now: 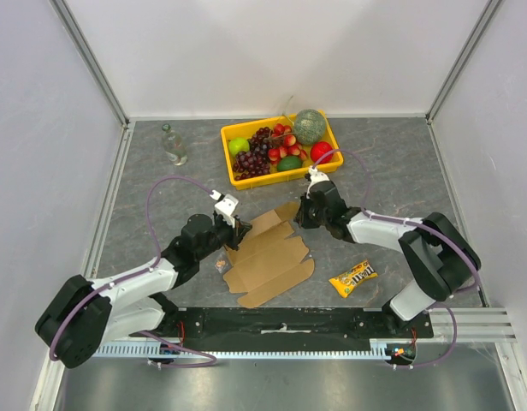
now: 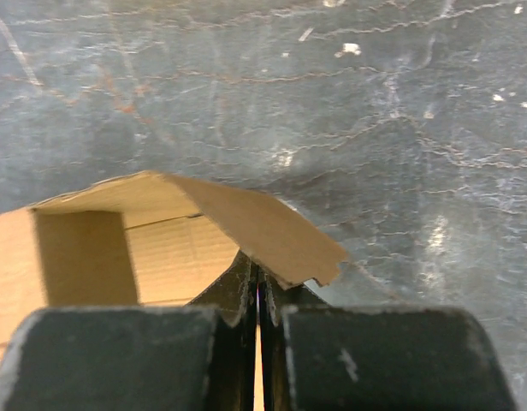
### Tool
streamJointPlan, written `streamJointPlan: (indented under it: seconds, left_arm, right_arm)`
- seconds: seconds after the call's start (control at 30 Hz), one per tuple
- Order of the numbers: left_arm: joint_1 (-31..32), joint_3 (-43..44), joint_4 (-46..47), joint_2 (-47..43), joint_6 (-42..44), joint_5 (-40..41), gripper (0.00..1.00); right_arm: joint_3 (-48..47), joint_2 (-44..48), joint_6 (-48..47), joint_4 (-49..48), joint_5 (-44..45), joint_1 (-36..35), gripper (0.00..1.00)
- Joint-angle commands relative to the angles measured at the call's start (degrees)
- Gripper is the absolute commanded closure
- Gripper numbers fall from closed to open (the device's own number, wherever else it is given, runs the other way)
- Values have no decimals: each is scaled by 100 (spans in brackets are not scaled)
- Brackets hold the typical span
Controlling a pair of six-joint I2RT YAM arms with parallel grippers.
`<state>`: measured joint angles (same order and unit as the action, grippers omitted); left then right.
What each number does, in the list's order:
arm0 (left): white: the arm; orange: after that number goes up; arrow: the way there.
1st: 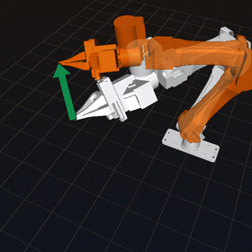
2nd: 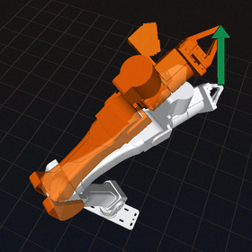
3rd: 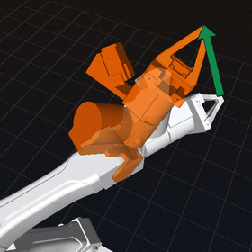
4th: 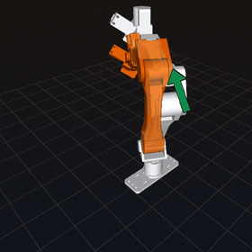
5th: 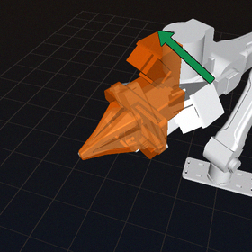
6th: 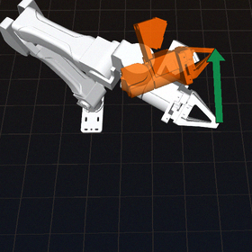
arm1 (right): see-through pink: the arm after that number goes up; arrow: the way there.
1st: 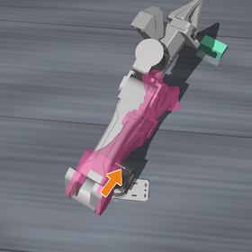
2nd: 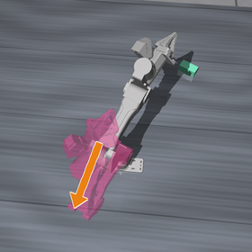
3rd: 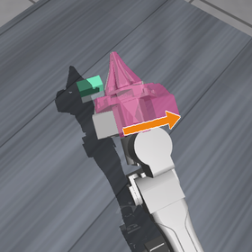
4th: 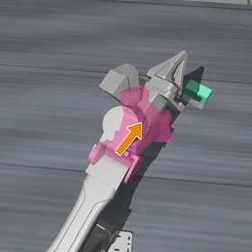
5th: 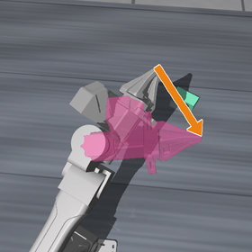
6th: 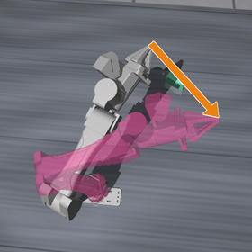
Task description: Fold the paper box
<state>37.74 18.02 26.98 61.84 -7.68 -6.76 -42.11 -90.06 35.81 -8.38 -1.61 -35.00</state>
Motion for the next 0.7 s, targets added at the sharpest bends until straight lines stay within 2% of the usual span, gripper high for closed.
streamJointPlan:
  seconds: [0.0, 0.3, 0.67]
  left_arm:
    - [41, 44, 79, 91, -119, -132, 98]
    - [41, 70, 88, 170, -119, -159, 98]
    - [50, 88, 97, 197, -111, -167, 98]
  right_arm:
    - [-342, -345, -399, 443, 529, 20, 100]
    - [-351, -530, -584, 495, 662, 20, 100]
    - [-395, -670, -830, 381, -497, 20, 100]
